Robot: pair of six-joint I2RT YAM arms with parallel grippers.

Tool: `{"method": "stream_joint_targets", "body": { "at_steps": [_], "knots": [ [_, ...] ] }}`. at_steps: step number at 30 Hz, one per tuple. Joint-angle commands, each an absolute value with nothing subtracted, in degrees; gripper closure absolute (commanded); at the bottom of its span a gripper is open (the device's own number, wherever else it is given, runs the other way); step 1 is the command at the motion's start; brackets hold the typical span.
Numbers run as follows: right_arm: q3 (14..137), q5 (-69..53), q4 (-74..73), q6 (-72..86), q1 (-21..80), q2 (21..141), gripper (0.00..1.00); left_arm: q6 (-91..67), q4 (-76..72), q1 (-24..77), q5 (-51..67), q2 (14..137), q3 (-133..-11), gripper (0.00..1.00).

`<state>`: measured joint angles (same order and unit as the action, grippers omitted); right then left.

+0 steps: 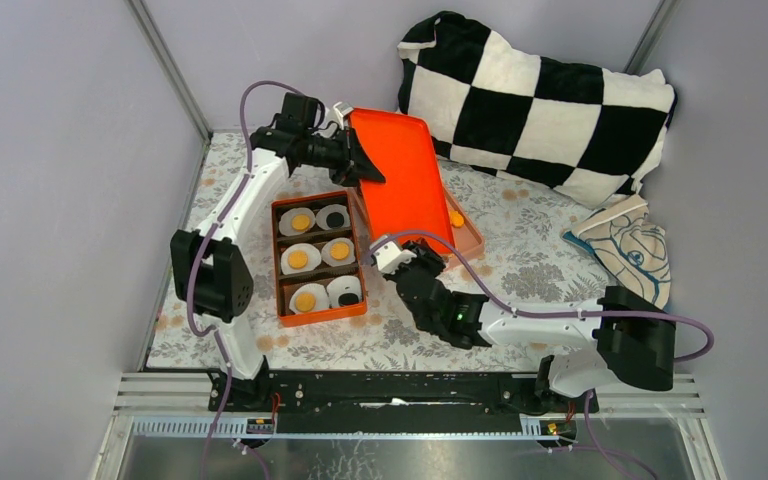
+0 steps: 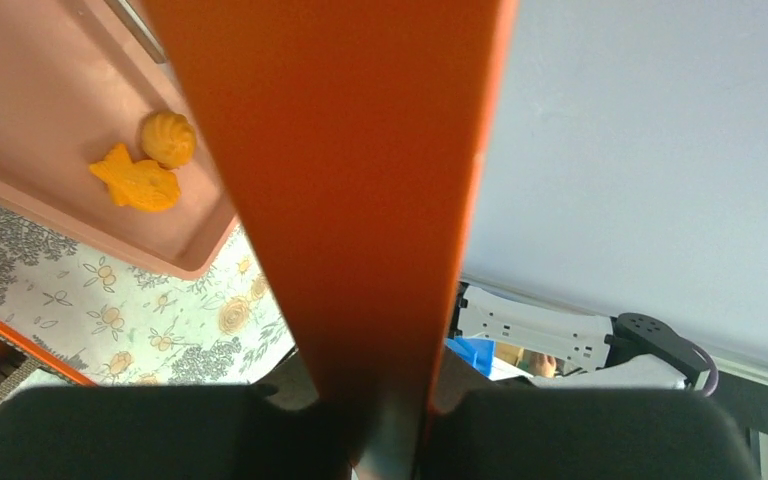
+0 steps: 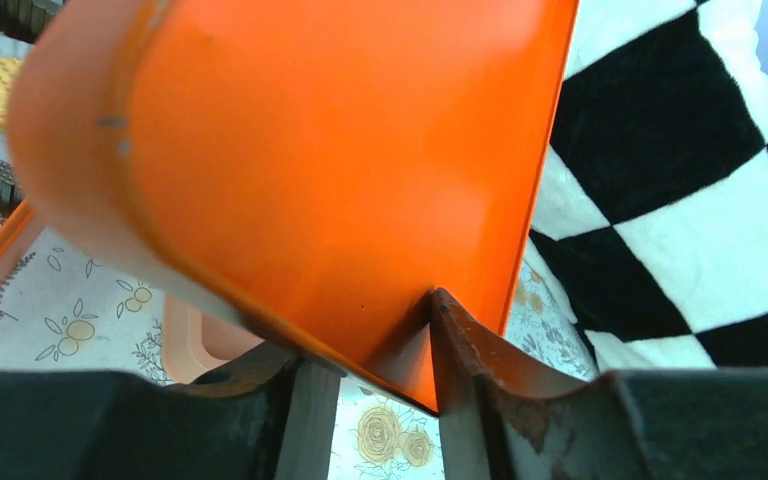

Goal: Pack the cookies

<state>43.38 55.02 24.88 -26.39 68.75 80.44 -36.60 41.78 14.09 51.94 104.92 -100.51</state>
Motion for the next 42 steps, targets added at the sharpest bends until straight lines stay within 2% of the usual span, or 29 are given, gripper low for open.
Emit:
{"method": "stream_joint_targets", "body": {
  "at_steps": [1, 3, 4, 8, 12, 16, 20, 22, 23, 25, 27, 28, 31, 35, 40, 42],
  "knots": [
    [43.94, 59.18, 35.37, -26.77, 68.11, 78.58, 0.63, -33.55, 43.61, 14.76, 58.54, 103.39, -97.94, 1.00],
    [44.84, 58.79, 34.26, -26.19, 68.12, 77.97, 0.69, -34.21, 41.44, 14.77, 59.06, 103.27, -96.02, 0.99],
    [45.51, 58.18, 32.88, -25.10, 68.12, 77.58, 0.72, -34.58, 40.29, 14.77, 59.06, 103.12, -95.24, 0.95],
    [47.35, 57.41, 27.96, -22.53, 68.09, 76.51, 0.79, -35.22, 37.82, 14.54, 58.10, 103.30, -95.12, 0.64],
    [47.71, 56.68, 24.88, -19.82, 68.02, 75.27, 0.86, -35.82, 37.81, 13.30, 58.15, 103.25, -100.68, 0.39],
    [47.33, 56.52, 23.16, -17.99, 68.03, 73.46, 0.88, -37.44, 36.93, 11.06, 60.63, 102.36, -105.43, 0.33],
    [47.56, 56.25, 22.03, -16.98, 67.69, 71.99, 0.88, -47.08, 24.37, 7.81, 63.95, 99.63, -104.44, 0.32],
    [48.22, 55.61, 20.79, -16.14, 67.46, 71.13, 0.88, -51.15, 20.15, 6.11, 63.25, 98.07, -104.37, 0.35],
    [48.83, 55.35, 20.20, -15.74, 67.30, 70.60, 0.88, -50.87, 19.83, 5.47, 61.79, 96.81, -104.57, 0.43],
    [51.44, 55.12, 16.66, -14.42, 67.10, 69.16, 0.88, -42.63, 28.84, 5.00, 53.41, 94.20, -106.73, 0.71],
    [56.31, 54.51, 10.77, -11.62, 66.62, 67.55, 0.88, -32.00, 42.09, 6.33, 32.09, 91.21, -107.74, 0.98],
    [59.34, 53.44, 6.80, -9.51, 65.96, 67.17, 0.88, -30.36, 45.96, 7.08, 23.51, 89.03, -105.30, 1.00],
    [68.07, 46.13, -4.99, -2.19, 62.80, 66.57, 0.88, -29.73, 47.22, 8.54, 8.11, 80.87, -92.61, 1.00],
    [74.41, 35.45, -10.65, 5.15, 59.15, 65.94, 0.88, -33.41, 49.21, 12.65, -10.69, 73.22, -79.38, 1.00],
    [77.83, 27.03, -14.42, 13.87, 54.01, 64.96, 0.88, -39.93, 56.66, 16.92, -26.61, 70.27, -74.35, 1.00],
    [76.92, 18.35, -14.88, 19.58, 49.70, 63.83, 0.88, -42.35, 59.71, 19.35, -32.01, 69.65, -73.74, 1.00]
  ]
}}
